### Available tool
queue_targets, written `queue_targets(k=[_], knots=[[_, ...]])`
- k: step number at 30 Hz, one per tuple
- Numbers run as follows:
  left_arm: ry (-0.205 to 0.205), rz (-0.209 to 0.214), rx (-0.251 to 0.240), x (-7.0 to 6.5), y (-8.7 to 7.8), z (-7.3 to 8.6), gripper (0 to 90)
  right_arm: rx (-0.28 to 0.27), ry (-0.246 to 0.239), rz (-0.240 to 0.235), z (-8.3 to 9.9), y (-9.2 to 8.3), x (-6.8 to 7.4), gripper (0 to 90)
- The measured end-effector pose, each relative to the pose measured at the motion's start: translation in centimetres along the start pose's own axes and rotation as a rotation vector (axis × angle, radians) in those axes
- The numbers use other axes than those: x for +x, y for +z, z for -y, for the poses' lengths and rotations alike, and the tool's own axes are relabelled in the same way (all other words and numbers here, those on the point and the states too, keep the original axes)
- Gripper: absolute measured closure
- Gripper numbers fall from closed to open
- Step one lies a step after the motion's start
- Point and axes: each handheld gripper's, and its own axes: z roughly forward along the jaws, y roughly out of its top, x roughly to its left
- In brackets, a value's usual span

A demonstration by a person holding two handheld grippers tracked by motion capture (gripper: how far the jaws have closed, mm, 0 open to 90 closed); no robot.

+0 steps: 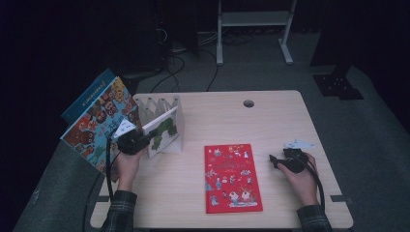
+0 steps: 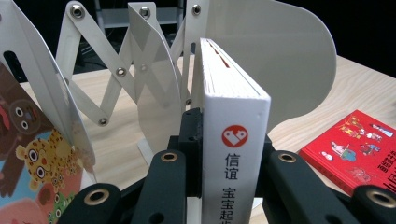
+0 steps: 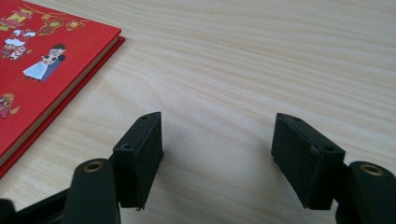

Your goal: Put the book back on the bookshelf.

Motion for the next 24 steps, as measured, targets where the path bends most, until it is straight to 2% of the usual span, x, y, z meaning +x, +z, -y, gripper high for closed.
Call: queue_targets(k=[8,13,15,19,24], knots=[[0.0,-0.009,0.043,-0.2,0.8,1.0,74.6,0.0,-0.002,-0.001,0.0,0.0,0.0,32.5],[0.034,-0.021,0.085,-0.4,1.1,1.4,74.2,0.001,-0.004,-0.003,0.0,0.0,0.1,32.5],[0.03,-0.016,0.104,-0.3,1.1,1.6,73.9,0.001,-0.004,-0.003,0.0,0.0,0.1,32.5],[0.014,-0.004,0.093,-0.1,0.8,1.8,72.4,0.001,-0.004,-0.004,0.0,0.0,0.1,32.5],[0.031,-0.005,0.101,-0.1,-0.3,1.8,65.4,0.002,-0.004,-0.005,0.0,0.0,0.1,32.5]])
